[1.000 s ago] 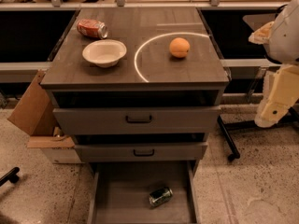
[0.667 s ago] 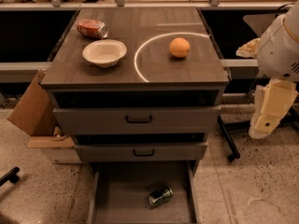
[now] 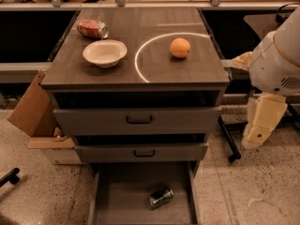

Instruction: Pick green can from bottom drawer and place on counter

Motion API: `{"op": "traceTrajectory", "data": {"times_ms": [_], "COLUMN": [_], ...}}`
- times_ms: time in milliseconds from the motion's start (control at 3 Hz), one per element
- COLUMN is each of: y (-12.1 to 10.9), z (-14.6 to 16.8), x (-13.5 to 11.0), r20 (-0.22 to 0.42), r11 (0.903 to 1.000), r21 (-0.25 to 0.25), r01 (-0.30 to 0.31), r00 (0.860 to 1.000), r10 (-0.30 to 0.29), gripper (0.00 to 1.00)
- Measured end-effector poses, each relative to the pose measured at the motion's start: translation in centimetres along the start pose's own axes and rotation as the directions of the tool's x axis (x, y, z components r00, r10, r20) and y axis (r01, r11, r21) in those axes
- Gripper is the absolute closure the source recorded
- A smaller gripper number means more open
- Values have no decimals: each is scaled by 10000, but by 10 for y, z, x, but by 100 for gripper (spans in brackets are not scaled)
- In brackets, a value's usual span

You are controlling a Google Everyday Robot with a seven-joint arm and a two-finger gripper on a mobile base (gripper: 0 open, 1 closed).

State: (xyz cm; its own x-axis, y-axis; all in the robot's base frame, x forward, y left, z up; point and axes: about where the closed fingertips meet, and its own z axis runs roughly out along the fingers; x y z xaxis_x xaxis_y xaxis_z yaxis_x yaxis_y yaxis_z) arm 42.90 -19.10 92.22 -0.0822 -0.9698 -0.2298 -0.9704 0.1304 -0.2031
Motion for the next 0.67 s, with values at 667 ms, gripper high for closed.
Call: {"op": "traceTrajectory", "data": {"times_ms": [667], "y": [32], "z": [90], "x": [-10], "r20": [1504], "r11": [9937], "r21": [-859], "r01": [720], "r00": [9869], "r10": [-586], "gripper": [0]}}
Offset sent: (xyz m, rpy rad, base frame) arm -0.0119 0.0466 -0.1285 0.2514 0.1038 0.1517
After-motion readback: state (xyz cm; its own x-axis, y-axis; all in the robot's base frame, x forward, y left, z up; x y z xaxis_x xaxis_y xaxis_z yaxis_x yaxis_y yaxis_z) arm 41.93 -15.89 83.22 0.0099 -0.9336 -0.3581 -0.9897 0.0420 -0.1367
